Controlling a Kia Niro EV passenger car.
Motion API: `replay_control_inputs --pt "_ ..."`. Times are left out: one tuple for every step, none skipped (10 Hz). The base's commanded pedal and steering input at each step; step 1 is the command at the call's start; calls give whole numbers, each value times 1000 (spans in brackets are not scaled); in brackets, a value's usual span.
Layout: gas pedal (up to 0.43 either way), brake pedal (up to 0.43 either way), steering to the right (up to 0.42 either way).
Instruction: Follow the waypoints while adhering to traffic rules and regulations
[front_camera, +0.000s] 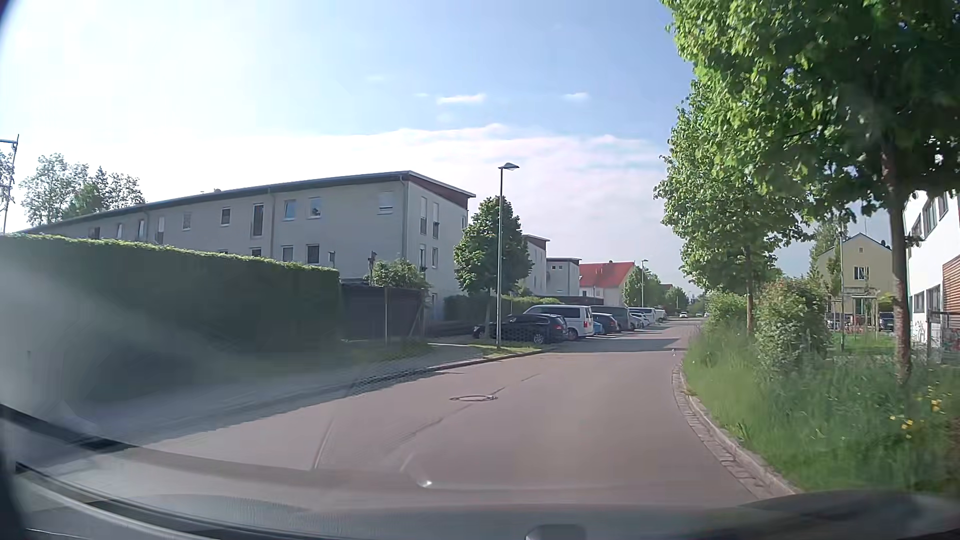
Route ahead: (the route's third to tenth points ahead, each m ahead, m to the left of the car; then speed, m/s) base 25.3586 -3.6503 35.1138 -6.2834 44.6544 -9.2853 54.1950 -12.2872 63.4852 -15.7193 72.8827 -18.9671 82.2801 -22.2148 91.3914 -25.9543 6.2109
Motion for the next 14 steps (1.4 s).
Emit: replay_control_inputs --pt "39 0 58" --pt "39 0 63" --pt "39 0 63" --pt "39 0 63" --pt "39 0 63" --pt "39 0 63" --pt "39 0 64" --pt "39 0 64" --pt "39 0 66" --pt "39 0 70" --pt "39 0 76" --pt "39 0 82" --pt "47 0 87" --pt "47 0 93"
